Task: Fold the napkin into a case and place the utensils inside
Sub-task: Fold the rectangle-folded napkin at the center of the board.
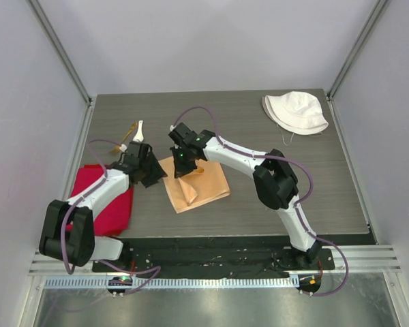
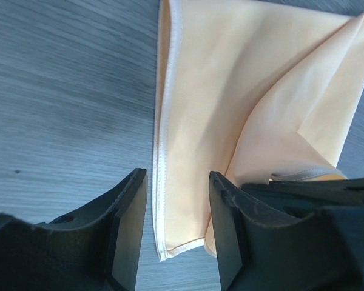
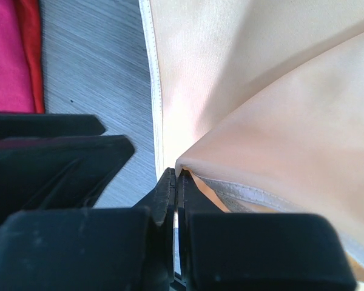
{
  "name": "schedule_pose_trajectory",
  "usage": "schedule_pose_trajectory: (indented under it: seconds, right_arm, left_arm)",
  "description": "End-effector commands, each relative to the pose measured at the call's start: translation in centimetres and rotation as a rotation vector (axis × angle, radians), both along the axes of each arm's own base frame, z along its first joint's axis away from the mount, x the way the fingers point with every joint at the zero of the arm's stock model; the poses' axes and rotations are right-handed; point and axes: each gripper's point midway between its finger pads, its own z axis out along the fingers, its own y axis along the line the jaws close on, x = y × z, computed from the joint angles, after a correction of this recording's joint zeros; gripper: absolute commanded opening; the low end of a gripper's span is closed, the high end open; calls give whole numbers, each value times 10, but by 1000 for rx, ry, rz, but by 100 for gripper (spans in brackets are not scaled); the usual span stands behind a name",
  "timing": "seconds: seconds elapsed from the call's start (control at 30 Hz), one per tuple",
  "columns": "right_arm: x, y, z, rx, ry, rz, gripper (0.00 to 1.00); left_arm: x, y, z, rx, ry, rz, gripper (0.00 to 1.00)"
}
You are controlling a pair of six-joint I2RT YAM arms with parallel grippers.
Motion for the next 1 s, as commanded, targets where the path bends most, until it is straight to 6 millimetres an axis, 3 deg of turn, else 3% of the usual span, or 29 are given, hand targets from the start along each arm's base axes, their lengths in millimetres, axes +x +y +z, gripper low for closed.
schedule_pose_trajectory:
  seconds: [0.0, 0.17, 0.2, 0.27, 0.33, 0.4, 0.57, 0.63, 0.67, 0.7, 0.77, 0.83, 0.87, 0.9, 0.97]
  right_arm:
    - [-1, 10, 2, 35, 0, 17, 2]
    - [-8, 22, -2, 77, 43, 62, 14]
    - [-10, 25, -1, 92, 52, 80, 23]
    - [-13, 30, 9, 133, 63, 115, 31]
    - [-10, 30, 23, 163, 38, 133, 49]
    - [5, 14, 44, 180, -7, 111, 64]
    - [33, -32, 97, 210, -139, 62, 66]
    - [37, -50, 107, 203, -172, 41, 67]
    - [36, -62, 99, 175, -167, 25, 67]
    - [43, -79, 112, 168, -211, -11, 67]
    - [39, -103, 96, 112, -206, -30, 67]
    - [42, -121, 93, 106, -221, -64, 67]
    - [35, -129, 77, 87, -180, -75, 67]
    - [37, -133, 75, 91, -182, -92, 67]
    - [32, -143, 60, 69, -163, -125, 67]
  left_arm:
    - [-8, 22, 6, 73, -8, 88, 51]
    - [-13, 43, 28, 130, -49, 158, 55]
    - [-13, 49, 32, 138, -59, 177, 57]
    - [-15, 56, 41, 151, -81, 188, 59]
    - [-16, 57, 54, 139, -119, 189, 61]
    - [-16, 52, 65, 111, -146, 164, 66]
    - [-11, 30, 71, 55, -152, 31, 66]
    - [-9, 14, 71, 13, -141, -71, 63]
    - [-9, 8, 72, 1, -137, -106, 60]
    - [-9, 5, 71, -4, -127, -128, 56]
    - [-7, -10, 73, -31, -136, -204, 54]
    - [-8, -27, 76, -9, -153, -295, 54]
    - [-1, -36, 79, 18, -166, -334, 54]
    - [-9, -50, 77, 69, -146, -405, 55]
    - [-4, -67, 75, 244, -141, -520, 54]
